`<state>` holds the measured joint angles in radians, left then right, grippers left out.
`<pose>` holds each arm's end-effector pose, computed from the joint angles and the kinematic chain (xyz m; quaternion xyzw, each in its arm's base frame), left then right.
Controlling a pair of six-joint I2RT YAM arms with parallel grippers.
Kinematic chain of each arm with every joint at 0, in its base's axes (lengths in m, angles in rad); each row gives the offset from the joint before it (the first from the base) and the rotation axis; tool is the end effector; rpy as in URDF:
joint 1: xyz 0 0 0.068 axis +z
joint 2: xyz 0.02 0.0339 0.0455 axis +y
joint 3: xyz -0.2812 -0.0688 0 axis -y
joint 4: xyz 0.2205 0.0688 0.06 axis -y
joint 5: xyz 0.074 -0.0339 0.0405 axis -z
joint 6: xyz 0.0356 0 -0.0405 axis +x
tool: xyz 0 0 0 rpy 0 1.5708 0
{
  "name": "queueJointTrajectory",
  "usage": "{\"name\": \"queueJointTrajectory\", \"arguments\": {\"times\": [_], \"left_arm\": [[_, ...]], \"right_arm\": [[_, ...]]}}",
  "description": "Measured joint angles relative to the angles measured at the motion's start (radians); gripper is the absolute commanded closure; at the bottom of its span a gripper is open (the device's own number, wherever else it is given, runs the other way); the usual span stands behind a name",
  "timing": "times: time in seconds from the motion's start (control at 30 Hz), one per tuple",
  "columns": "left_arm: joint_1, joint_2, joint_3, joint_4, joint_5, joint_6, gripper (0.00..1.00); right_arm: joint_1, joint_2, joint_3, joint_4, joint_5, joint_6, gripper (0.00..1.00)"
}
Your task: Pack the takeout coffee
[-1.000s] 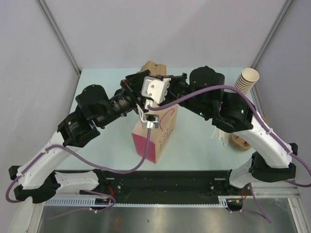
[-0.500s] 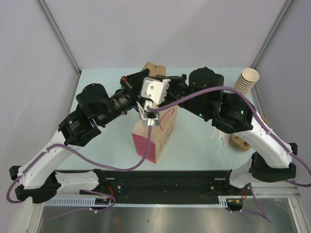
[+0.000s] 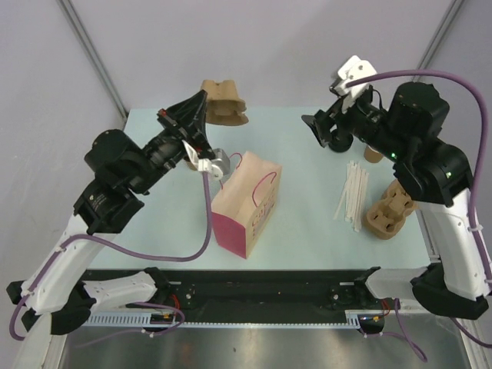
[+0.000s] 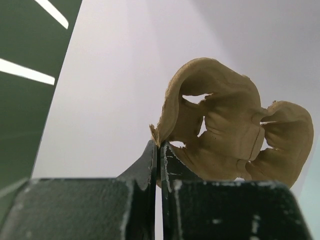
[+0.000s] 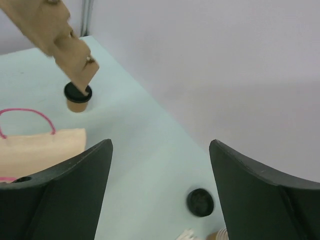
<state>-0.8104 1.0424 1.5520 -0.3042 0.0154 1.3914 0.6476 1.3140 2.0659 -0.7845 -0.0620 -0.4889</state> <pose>0.1021 -0.1081 0.5386 0.5652 0.2803 0.2176 0.7447 0.1407 0.1092 0.5763 -0.4047 0.5937 0.0773 0.6912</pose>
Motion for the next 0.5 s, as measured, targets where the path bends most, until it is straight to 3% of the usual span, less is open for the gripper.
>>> {"name": "queueJointTrajectory", "arguments": {"times": [0.23, 0.5], "left_arm": [[0.080, -0.042, 0.033, 0.037, 0.076, -0.241, 1.00], [0.084, -0.106, 0.053, -0.029, 0.206, -0.475, 1.00]], "right_arm": [[-0.170, -0.061, -0.185, -0.003, -0.198, 0.291, 0.15], [-0.216, 0.119, -0.251, -0.012, -0.346, 0.411, 0.24]]}}
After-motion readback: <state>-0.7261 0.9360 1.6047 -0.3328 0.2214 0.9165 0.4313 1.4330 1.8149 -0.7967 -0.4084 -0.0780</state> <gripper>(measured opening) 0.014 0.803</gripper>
